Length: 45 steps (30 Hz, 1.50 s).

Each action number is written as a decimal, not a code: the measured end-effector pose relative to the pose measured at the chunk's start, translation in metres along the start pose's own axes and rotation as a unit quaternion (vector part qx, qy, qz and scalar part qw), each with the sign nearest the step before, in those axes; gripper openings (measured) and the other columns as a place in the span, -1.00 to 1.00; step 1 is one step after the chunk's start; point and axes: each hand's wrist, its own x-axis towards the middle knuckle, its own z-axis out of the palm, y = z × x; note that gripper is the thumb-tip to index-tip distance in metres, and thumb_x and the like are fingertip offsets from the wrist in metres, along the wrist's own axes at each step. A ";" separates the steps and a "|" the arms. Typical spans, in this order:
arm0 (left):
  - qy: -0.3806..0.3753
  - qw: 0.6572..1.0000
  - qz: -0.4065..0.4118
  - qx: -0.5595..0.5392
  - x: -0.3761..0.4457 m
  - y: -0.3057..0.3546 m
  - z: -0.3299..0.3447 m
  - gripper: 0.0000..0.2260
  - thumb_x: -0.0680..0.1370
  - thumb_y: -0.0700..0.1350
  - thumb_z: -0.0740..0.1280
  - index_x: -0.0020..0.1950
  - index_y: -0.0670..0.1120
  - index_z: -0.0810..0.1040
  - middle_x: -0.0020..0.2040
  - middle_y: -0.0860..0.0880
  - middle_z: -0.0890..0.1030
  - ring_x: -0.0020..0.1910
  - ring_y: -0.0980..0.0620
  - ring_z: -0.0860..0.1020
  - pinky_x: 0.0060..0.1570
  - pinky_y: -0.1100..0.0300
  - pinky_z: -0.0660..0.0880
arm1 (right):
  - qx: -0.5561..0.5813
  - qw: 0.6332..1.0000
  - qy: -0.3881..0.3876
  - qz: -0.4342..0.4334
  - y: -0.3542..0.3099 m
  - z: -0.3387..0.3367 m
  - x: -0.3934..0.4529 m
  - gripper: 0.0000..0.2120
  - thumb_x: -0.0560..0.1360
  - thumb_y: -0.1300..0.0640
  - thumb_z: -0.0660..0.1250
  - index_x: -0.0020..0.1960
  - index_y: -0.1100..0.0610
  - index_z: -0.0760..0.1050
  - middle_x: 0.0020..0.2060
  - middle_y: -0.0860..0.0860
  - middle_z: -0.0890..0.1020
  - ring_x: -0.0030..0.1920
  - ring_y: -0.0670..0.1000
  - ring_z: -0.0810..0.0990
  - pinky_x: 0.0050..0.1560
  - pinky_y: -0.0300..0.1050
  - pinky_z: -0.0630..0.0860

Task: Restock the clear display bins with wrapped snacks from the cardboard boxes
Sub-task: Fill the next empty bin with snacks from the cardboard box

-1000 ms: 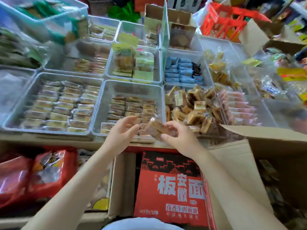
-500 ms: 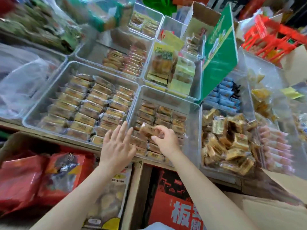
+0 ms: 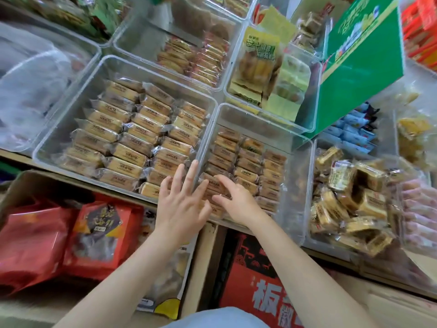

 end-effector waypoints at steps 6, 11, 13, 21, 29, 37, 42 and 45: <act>-0.032 0.998 0.038 0.037 0.005 0.000 0.001 -0.44 0.59 0.14 -0.02 0.44 -0.03 0.52 0.66 -0.05 -0.02 0.63 -0.15 -0.10 0.48 -0.23 0.08 | 0.051 0.999 -0.006 -0.001 0.017 0.000 0.006 -0.47 0.59 -0.01 0.36 0.48 -0.27 0.27 0.22 0.03 0.44 0.25 0.05 0.46 0.20 -0.11 0.36; -0.090 0.994 0.042 0.034 0.007 0.000 -0.006 -0.41 0.60 0.16 -0.08 0.52 -0.04 0.41 0.65 0.03 0.03 0.63 -0.15 -0.09 0.50 -0.17 0.09 | 0.093 0.993 0.058 0.031 0.017 0.008 0.001 -0.33 0.51 -0.06 0.46 0.52 -0.08 0.24 0.40 0.02 0.47 0.39 0.05 0.43 0.34 -0.03 0.41; -0.126 0.990 0.043 0.035 0.009 0.001 -0.013 -0.38 0.60 0.17 -0.15 0.59 0.00 0.28 0.65 0.07 0.01 0.63 -0.14 -0.16 0.53 -0.14 0.01 | 0.096 0.990 0.091 0.040 0.013 0.011 -0.004 -0.30 0.47 -0.08 0.49 0.50 -0.01 0.26 0.35 0.03 0.51 0.34 0.05 0.48 0.28 -0.04 0.44; -0.075 0.993 0.091 -0.001 -0.015 0.034 -0.037 -0.48 0.61 0.14 -0.06 0.45 0.05 0.48 0.61 -0.08 0.23 0.62 -0.18 0.05 0.56 -0.11 -0.05 | 0.074 0.981 0.148 -0.096 0.026 -0.031 -0.095 -0.82 0.56 0.01 0.38 0.12 0.03 0.58 -0.08 -0.10 0.56 -0.09 -0.16 0.52 -0.05 -0.22 0.42; -0.148 0.960 0.151 -0.182 -0.099 0.205 -0.048 -0.77 0.65 -0.03 0.25 0.23 0.06 0.63 0.18 0.09 0.65 0.13 0.05 0.60 0.00 0.17 0.48 | 0.146 0.938 0.301 -0.096 0.156 -0.094 -0.285 -0.93 0.58 0.13 0.36 -0.03 0.04 0.64 -0.21 -0.13 0.65 -0.17 -0.14 0.61 -0.09 -0.19 0.56; -0.087 0.900 0.310 -0.295 -0.180 0.418 -0.052 -0.69 0.63 -0.02 0.24 0.36 0.00 0.53 0.41 -0.01 0.47 0.40 -0.01 0.39 0.33 0.04 0.38 | 0.085 0.923 0.375 0.012 0.339 -0.157 -0.411 -0.92 0.57 0.08 0.35 -0.03 0.02 0.62 -0.22 -0.10 0.65 -0.18 -0.06 0.62 -0.05 0.01 0.61; -0.071 0.910 0.351 -0.207 -0.204 0.513 -0.045 -0.64 0.65 0.03 0.24 0.45 0.06 0.45 0.38 0.04 0.54 0.42 0.01 0.43 0.51 -0.02 0.19 | -0.060 0.970 0.205 0.113 0.452 -0.163 -0.410 -0.88 0.56 0.01 0.32 0.06 -0.02 0.59 -0.07 -0.07 0.61 -0.04 0.00 0.59 0.02 -0.01 0.57; -0.049 0.940 0.315 -0.118 -0.207 0.533 -0.030 -0.61 0.64 0.08 0.23 0.47 0.05 0.44 0.34 0.03 0.58 0.38 -0.02 0.49 0.42 -0.02 0.31 | -0.109 0.971 0.164 0.139 0.508 -0.163 -0.386 -0.77 0.57 0.02 0.33 0.19 0.07 0.55 0.01 0.02 0.57 0.05 0.11 0.58 0.03 -0.01 0.55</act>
